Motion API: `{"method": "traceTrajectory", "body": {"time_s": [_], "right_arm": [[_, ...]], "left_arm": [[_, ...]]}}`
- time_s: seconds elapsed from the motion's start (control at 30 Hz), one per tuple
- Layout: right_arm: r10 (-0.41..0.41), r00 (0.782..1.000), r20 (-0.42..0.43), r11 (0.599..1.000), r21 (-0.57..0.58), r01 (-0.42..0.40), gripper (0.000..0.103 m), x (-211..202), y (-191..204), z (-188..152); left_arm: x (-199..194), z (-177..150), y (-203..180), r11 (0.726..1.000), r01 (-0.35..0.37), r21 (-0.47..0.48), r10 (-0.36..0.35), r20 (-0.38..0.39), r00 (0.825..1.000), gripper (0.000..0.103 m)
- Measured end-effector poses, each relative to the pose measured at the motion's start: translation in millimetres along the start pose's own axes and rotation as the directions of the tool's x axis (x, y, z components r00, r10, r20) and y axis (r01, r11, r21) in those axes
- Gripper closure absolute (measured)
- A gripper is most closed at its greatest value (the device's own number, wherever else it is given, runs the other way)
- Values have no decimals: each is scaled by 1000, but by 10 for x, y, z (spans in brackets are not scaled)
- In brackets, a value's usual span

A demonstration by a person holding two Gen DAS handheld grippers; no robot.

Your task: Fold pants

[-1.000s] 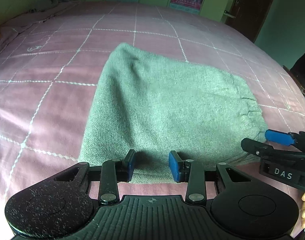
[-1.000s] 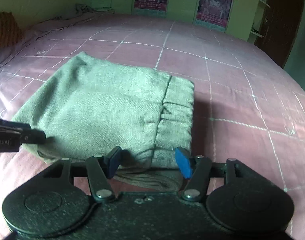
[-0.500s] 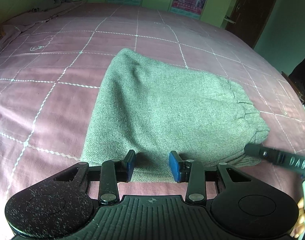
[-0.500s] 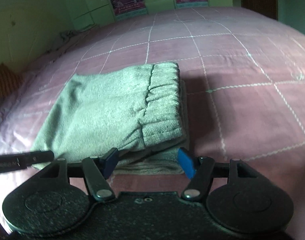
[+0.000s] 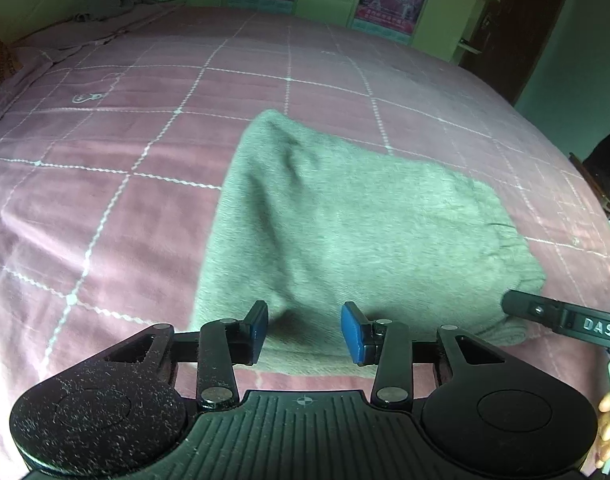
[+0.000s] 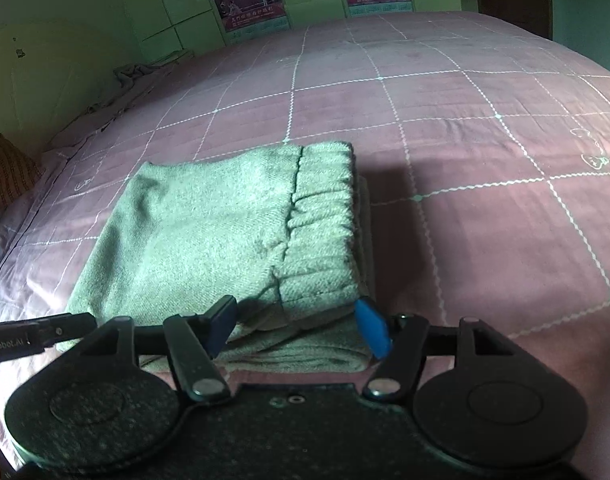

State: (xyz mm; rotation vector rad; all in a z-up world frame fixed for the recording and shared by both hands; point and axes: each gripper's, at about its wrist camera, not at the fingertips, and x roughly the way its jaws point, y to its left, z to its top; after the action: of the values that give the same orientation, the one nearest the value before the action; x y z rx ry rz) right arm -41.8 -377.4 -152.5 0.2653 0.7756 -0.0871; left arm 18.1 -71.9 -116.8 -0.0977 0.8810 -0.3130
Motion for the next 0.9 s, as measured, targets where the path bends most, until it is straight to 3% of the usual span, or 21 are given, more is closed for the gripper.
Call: {"method": "traceTrajectory", "body": {"time_s": [0.2,0.27,0.47,0.7,0.9], "right_arm": [[-12,1000,-11,1000,-25,12,33,29,39,21],[-15,1000,-15,999,-30,15,28,39,47,34],[-15,999,-44,999,-48,13,25,64,45,47],[-24,999,-48,999,-47,22,21,75,-38,113],[19,997,-78,999,47,-15,17,182,-210,174]], "left_arm": [[69,28,169,999,-39,-31,38,-11,999,51],[121,44,162,999,-36,-9,36,-28,999,49],[215,110,137,1000,1,-4,-1,-55,999,36],[334,207,157,1000,7,-3,-8,-67,998,35],[461,280,217,999,38,3,-38,-85,996,35]]}}
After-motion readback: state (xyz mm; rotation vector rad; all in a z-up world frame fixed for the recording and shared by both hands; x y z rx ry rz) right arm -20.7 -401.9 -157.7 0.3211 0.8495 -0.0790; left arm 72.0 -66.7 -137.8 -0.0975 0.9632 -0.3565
